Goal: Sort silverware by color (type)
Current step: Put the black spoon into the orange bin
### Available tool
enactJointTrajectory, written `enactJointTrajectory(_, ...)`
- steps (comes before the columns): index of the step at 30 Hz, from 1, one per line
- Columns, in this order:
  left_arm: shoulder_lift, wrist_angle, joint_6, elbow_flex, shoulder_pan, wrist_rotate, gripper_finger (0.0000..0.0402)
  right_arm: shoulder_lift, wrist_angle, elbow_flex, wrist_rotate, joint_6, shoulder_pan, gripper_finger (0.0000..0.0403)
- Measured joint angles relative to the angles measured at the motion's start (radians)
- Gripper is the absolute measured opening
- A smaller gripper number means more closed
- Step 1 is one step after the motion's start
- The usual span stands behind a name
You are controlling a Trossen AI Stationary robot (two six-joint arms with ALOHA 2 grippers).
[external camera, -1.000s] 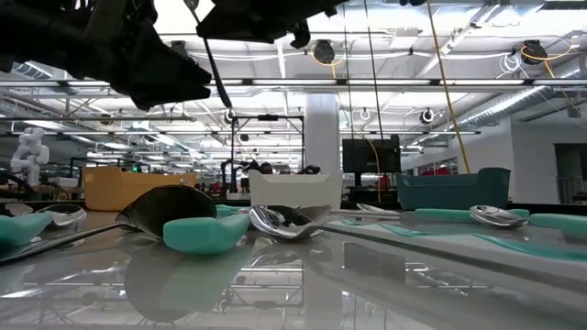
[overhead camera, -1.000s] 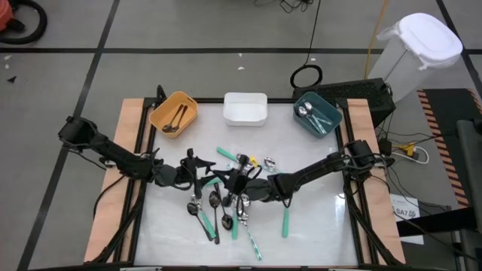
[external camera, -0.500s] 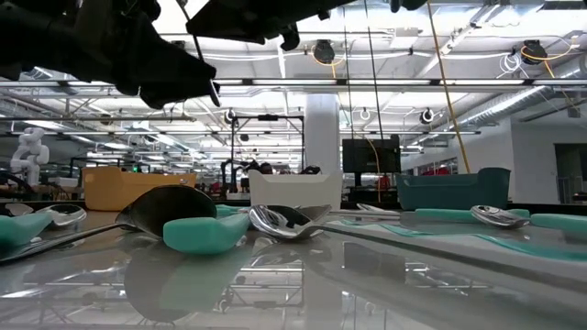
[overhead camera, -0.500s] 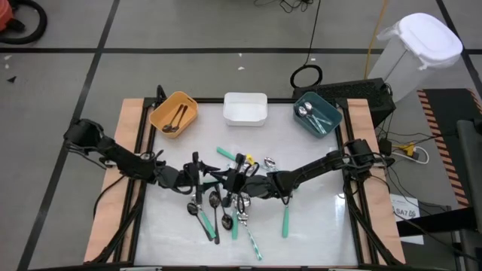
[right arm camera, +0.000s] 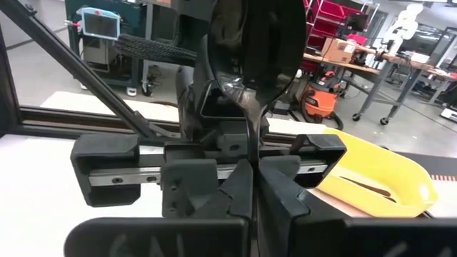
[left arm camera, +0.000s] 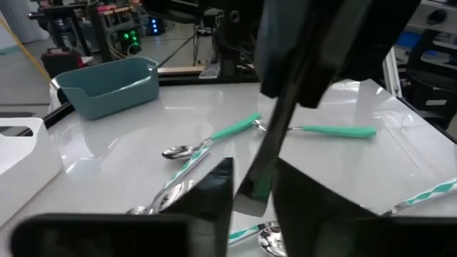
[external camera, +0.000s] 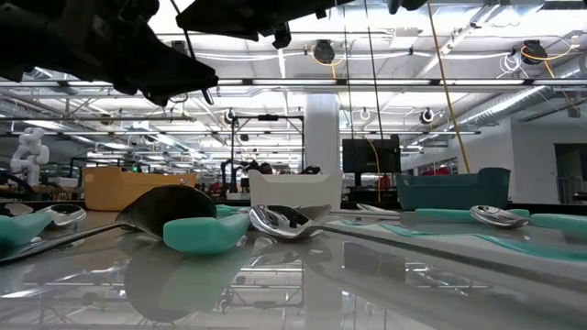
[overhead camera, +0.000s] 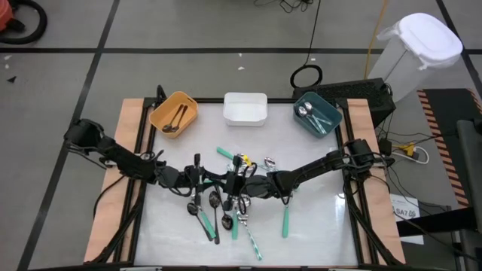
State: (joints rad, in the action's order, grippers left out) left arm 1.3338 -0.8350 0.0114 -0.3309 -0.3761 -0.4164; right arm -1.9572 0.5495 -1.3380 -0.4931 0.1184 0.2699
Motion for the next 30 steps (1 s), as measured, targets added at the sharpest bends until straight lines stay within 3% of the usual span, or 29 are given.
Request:
enactJointTrajectory(3,0.000,0.001,-0.002,0.000,0.005,0.000,0.0045,0.000,-0.005,0.000,-0.004,0.008,0.000,0.0004)
enactJointTrajectory(13,0.000,0.048,0.017,0.000,0.007,0.000,0.0030,0.004,-0.103,-0.002,-0.001,0.009,0.004,0.0009)
enactJointTrajectory(19,-0.001,0.090,0.025,0.000,0.009,0.017,0.0004,0.006,-0.209,-0.002,0.002,-0.051,0.010,0.0054)
enactJointTrajectory(30,-0.001,0.129,0.061,0.000,0.040,0.136,0.0002,0.006,-0.135,-0.001,0.103,-0.050,-0.011,0.0117)
